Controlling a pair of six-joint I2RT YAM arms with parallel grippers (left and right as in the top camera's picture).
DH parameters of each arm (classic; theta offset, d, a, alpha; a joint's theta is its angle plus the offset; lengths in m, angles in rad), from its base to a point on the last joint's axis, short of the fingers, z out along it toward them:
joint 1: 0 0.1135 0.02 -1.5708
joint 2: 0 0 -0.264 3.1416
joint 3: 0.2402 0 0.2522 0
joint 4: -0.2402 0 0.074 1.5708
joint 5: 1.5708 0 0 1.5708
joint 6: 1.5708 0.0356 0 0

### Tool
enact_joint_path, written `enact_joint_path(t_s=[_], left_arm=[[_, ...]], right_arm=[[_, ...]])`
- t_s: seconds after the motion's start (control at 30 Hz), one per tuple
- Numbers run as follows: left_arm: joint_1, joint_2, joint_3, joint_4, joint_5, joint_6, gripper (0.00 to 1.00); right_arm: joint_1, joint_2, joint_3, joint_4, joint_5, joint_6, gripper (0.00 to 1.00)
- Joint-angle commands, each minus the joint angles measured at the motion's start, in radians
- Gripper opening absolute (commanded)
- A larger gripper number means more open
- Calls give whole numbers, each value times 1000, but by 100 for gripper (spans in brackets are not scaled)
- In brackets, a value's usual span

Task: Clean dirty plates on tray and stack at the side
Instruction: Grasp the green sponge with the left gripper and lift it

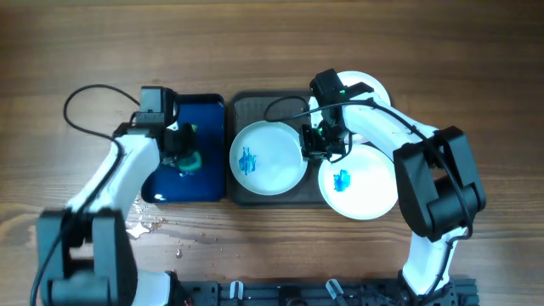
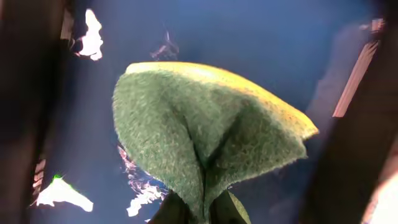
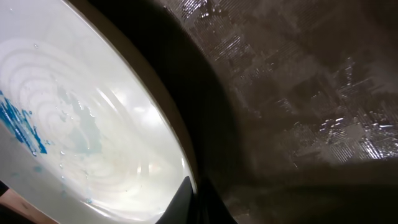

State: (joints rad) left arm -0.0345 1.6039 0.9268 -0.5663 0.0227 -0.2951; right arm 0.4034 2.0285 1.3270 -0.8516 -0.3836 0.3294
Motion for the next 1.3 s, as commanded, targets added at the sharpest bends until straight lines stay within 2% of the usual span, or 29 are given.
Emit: enact_joint_path(t_s=[0.0, 0.1, 0.2, 0.27, 0.43, 0.67, 0.7, 0.77, 0.83, 0.97, 1.07, 1.17, 1.27], left_arm=[[-60, -190, 11, -60, -155, -38, 4], [-154, -254, 10, -74, -364, -50, 4], [-285, -233, 10, -69, -650, -69, 4], [-338, -216, 10, -69, -761, -98, 4], [-363, -201, 10, -70, -833, -107, 4], [-363, -200, 10, -66, -834, -118, 4], [-363, -200, 10, -63, -799, -118, 4], [-349, -200, 10, -58, -583, -117, 4], [-302, -175, 8, -56, -293, -117, 4], [-237, -129, 8, -49, -58, -106, 4], [-270, -130, 10, 16, 212, -103, 4], [-357, -111, 10, 41, 231, -129, 4], [-430, -5, 9, 85, 233, -193, 4]], right_arm=[[3, 10, 7, -2, 37, 10, 4], [3, 10, 7, -1, 37, 10, 4], [3, 10, 7, 1, 37, 10, 4], [3, 10, 7, -3, 37, 10, 4], [3, 10, 7, -4, 37, 11, 4], [3, 10, 7, -5, 37, 11, 4], [3, 10, 7, -5, 37, 11, 4], [3, 10, 7, -5, 37, 11, 4], [3, 10, 7, -5, 37, 11, 4], [3, 10, 7, -13, 37, 11, 4], [3, 10, 7, -10, 37, 11, 4], [3, 10, 7, -9, 37, 11, 5], [3, 10, 7, -10, 37, 11, 4]])
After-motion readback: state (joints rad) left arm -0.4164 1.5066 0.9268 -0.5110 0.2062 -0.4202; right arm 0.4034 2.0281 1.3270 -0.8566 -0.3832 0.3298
